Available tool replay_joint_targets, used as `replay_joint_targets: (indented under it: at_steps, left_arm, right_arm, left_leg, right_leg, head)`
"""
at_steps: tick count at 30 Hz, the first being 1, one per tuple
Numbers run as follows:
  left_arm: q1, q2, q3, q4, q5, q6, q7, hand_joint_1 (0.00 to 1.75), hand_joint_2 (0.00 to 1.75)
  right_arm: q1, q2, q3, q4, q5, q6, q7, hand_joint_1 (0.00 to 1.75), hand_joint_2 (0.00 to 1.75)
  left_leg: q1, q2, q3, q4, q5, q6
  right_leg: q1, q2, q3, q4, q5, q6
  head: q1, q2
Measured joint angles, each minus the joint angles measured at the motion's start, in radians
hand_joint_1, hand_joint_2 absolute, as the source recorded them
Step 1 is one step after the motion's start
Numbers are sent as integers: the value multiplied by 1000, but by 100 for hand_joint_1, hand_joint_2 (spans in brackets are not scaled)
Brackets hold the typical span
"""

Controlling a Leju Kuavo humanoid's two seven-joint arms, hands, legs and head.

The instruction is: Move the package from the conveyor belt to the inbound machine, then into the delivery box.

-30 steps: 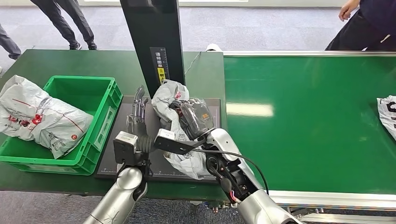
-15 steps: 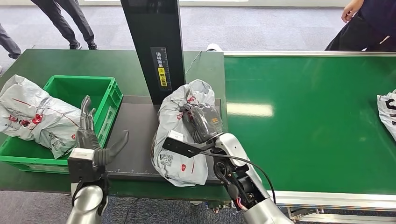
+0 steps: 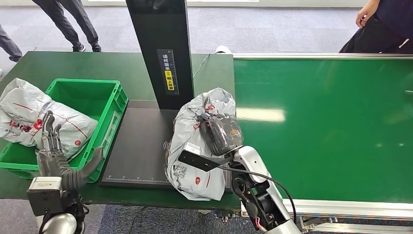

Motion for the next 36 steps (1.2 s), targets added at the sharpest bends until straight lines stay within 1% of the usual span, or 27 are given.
replay_joint_targets:
  at_steps: [5,17,20,23,26,27,30,31,36]
  left_arm:
    - [5,2,14,-6,-7,-8,0,0,175]
    - [6,2,23,-7,-10,-8,-1,0,175]
    - [5,2,28,-6,-12,-7,0,0,175]
    - [0,2,45,-6,-14,-7,0,0,175]
    - [-8,2,61,-5,-13,-15,0,0,175]
    - [-11,2,64,-5,-12,-19,0,0,175]
    - [-16,1,67,-5,-12,-28,-3,0,175]
    - [-18,1,67,-4,-12,-30,-4,0,175]
    - [-39,-6,59,9,-13,-40,-7,0,175]
  right_arm:
    - [0,-1,1,-2,31,-1,15,175,175]
    - [0,-1,2,-3,38,-1,18,175,175]
    - [-3,-1,3,-2,57,-1,32,175,175]
    - [-31,2,4,14,93,-2,69,175,175]
    - [-87,12,4,74,109,-17,91,175,175]
    - [-107,16,3,100,109,-27,93,169,175]
    - [-155,27,0,179,111,-53,93,39,175]
    - [-166,29,-2,202,113,-60,93,1,175]
    - [-205,41,-8,287,128,-83,92,0,175]
  left_leg:
    - [0,0,0,0,0,0]
    - [0,0,0,0,0,0]
    - [0,0,0,0,0,0]
    - [0,0,0,0,0,0]
    - [0,0,0,0,0,0]
    - [0,0,0,0,0,0]
    - [0,0,0,0,0,0]
    - [0,0,0,0,0,0]
    - [0,0,0,0,0,0]
  right_leg:
    - [0,0,0,0,0,0]
    - [0,0,0,0,0,0]
    - [0,0,0,0,0,0]
    - [0,0,0,0,0,0]
    - [0,0,0,0,0,0]
    - [0,0,0,0,0,0]
    - [0,0,0,0,0,0]
    - [0,0,0,0,0,0]
    - [0,0,0,0,0,0]
  head:
    - [0,0]
    - [0,0]
    - [0,0]
    - [0,0]
    - [0,0]
    - [0,0]
    - [0,0]
    - [0,0]
    - [0,0]
